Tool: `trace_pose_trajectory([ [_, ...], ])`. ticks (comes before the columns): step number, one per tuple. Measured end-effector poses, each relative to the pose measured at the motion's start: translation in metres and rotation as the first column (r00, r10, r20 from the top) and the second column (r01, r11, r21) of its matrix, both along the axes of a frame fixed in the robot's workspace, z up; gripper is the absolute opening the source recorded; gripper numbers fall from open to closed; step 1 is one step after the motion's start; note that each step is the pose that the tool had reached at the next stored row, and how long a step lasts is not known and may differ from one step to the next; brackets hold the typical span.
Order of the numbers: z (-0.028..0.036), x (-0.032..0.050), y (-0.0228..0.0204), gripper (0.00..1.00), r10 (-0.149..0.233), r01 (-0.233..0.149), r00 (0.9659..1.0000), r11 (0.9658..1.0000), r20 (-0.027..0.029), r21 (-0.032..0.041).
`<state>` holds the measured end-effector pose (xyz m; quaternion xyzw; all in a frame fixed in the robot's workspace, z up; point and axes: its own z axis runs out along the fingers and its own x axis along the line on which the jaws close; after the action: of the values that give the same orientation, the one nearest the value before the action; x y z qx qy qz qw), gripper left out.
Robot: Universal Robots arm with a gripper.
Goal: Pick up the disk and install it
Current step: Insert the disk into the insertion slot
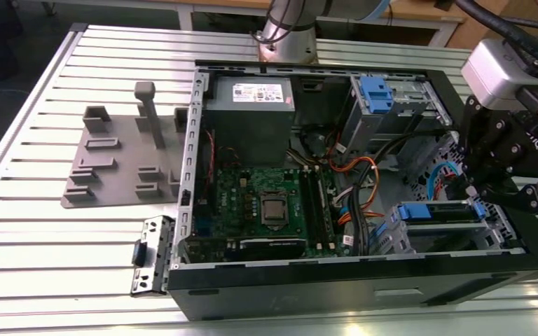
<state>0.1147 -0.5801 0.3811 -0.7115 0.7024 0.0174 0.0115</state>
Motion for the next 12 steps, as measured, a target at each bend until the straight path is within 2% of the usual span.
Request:
trace_pose_trajectory([
  [7,-0.0069,0.0220,0.0010,0.10,0.000,0.000,1.0000,1.0000,-0.0072,-0.0003],
  [12,-0.0145,0.0320,0.0016,0.10,0.000,0.000,0.9999,1.0000,-0.0105,-0.0003],
])
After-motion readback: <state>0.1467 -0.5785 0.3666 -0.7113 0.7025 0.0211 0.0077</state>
